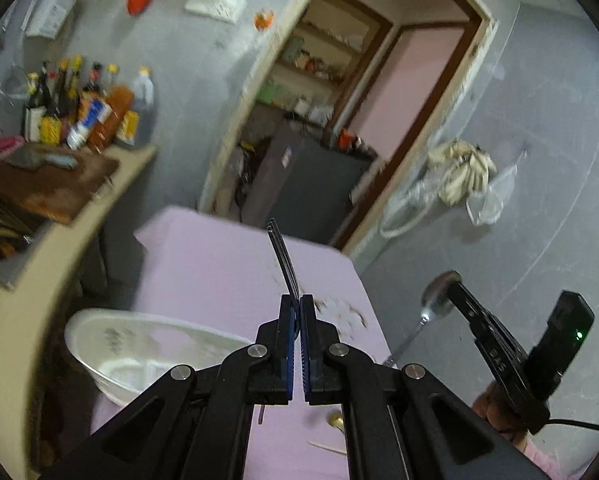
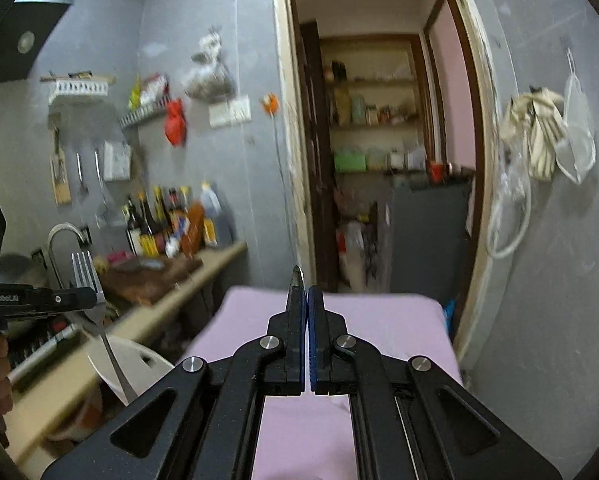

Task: Organize utensils
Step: 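Lift the fork with the left tool over the white holder while the right tool carries the spoon there, then open the left tool to drop the fork in the holder while the right tool releases the spoon, then move both tools back to the utensil pile, then grasp a wooden chopstick with the left tool while the right tool grasps another chopstick, then carry the chopstick in the left tool to the holder while the right tool carries its chopstick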

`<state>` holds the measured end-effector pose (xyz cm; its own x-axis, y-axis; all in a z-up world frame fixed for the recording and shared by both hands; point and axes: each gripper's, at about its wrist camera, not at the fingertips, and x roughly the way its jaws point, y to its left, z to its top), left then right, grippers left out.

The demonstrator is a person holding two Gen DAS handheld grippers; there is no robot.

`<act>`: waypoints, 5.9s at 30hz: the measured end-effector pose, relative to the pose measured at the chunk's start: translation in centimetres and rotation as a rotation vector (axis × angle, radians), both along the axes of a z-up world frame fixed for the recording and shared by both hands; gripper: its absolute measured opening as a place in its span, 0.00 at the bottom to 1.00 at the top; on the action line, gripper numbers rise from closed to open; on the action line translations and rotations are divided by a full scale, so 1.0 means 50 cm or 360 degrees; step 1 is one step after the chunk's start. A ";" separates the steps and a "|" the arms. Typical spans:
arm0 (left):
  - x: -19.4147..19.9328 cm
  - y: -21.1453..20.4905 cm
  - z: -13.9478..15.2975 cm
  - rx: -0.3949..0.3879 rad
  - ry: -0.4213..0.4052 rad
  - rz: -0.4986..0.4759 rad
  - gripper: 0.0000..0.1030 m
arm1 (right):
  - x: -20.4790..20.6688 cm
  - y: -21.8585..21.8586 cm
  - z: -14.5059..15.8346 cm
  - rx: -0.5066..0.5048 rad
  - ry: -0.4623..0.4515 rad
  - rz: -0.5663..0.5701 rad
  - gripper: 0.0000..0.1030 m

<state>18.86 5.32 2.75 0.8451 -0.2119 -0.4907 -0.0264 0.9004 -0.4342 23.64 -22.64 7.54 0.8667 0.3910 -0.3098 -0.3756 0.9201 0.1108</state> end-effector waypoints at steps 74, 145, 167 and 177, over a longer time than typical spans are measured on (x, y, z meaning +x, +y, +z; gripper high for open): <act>-0.087 -0.059 -0.082 0.0495 -0.0173 0.0316 0.97 | -0.118 -0.037 -0.085 -0.0033 0.0106 -0.0232 0.95; 0.110 -0.383 -0.398 -0.0118 0.0798 0.0269 0.05 | 0.247 -0.291 -0.521 -0.0051 0.1191 0.0201 0.18; 0.095 -0.354 -0.312 -0.0113 0.0645 0.0096 0.05 | 0.218 -0.309 -0.467 0.0407 0.1273 0.0001 0.04; 0.079 -0.285 -0.231 -0.0123 0.0482 -0.0010 0.05 | 0.111 -0.271 -0.305 0.0392 0.0909 -0.0018 0.04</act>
<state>22.82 -8.92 -8.78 0.6614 -0.2630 -0.7024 -0.1597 0.8657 -0.4745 29.17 -36.21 -7.73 0.5951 0.5018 -0.6277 -0.1847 0.8455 0.5010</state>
